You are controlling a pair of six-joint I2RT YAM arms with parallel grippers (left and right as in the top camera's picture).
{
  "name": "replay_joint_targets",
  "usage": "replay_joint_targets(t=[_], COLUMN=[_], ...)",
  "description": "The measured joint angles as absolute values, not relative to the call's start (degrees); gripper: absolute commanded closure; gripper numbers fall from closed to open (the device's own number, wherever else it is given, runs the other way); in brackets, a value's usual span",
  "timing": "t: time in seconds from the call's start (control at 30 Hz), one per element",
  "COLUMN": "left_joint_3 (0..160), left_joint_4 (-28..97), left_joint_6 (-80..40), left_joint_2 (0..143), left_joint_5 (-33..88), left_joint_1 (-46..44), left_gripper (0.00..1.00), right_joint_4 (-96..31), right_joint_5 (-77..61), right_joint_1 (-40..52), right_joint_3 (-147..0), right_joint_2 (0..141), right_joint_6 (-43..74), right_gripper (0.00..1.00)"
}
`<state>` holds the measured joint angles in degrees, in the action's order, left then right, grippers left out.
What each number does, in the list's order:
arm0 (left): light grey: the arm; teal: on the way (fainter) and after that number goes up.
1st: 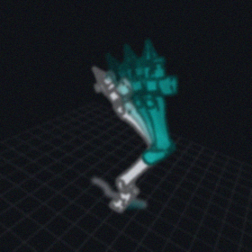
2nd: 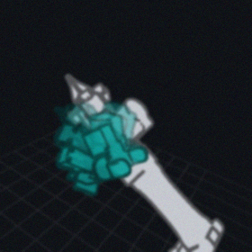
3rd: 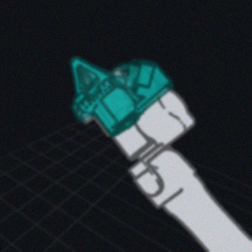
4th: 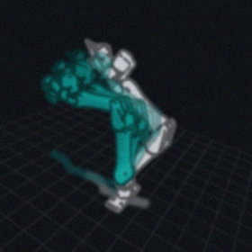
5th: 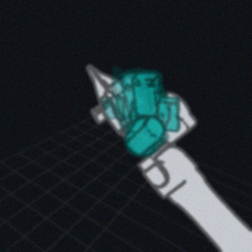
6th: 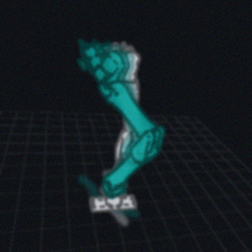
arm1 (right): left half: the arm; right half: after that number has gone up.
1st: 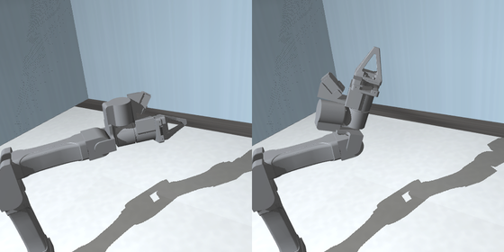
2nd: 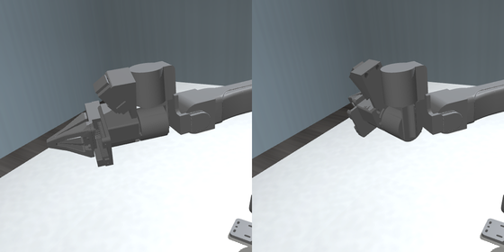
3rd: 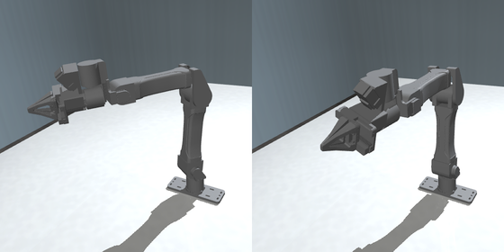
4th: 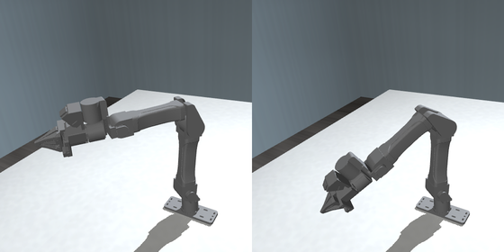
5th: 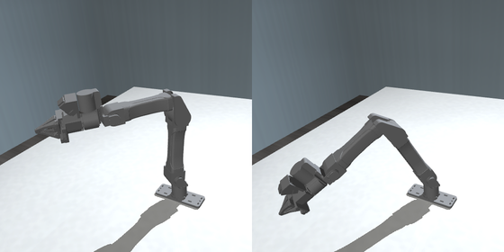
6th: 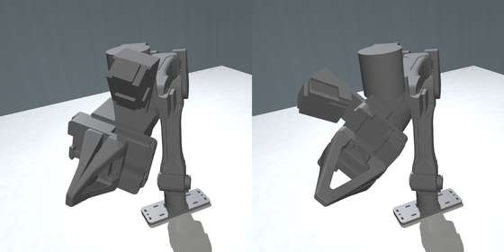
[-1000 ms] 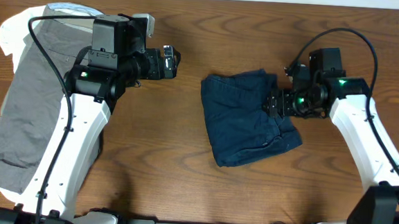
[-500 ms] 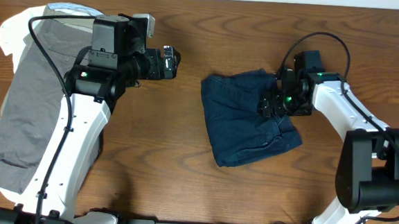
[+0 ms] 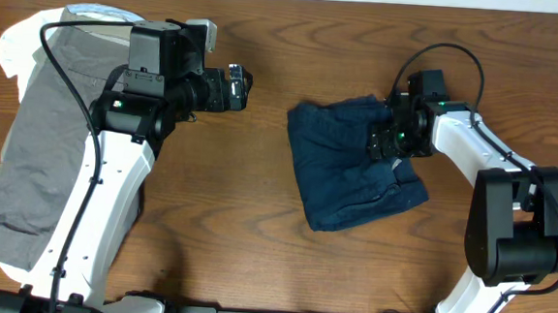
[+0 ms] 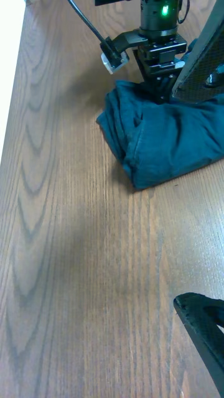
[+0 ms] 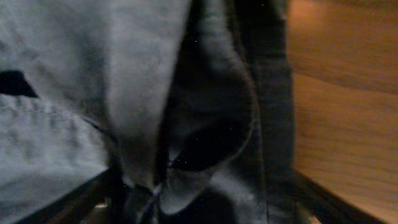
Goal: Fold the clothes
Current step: 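Drag the folded navy shorts to the top-right table corner with right gripper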
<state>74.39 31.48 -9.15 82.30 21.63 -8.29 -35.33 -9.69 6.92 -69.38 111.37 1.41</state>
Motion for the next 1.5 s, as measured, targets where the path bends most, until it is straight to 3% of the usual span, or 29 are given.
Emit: replay_joint_targets(t=[0.17,0.3,0.77,1.2,1.5], left_joint_3=[74.39,74.39,74.39,74.39,74.39], left_joint_4=[31.48,31.51,31.48,31.51,31.48], left_joint_6=[-9.15,-9.15,-9.15,-9.15,-9.15], left_joint_2=[82.3,82.3,82.3,82.3,82.3], left_joint_5=[21.63,21.63,19.49,19.07,19.03], left_joint_1=[-8.29,-8.29,-8.29,-8.29,-8.29], left_gripper=[0.02,0.02,0.02,0.02,0.02], right_joint_4=[-33.91,-31.88,-8.05,-6.5,12.93], right_joint_5=[-9.91,-10.04,-6.98,11.0,13.98], right_joint_1=[6.92,6.72,-6.15,-15.11,-15.53], right_joint_3=[-69.36,-69.36,-68.84,-68.79,-69.28], right_joint_2=[111.83,112.03,113.84,115.13,124.31], right_joint_6=[3.97,8.03,39.09,70.78,84.79], right_gripper=[0.79,0.99,0.99,0.87,0.93])
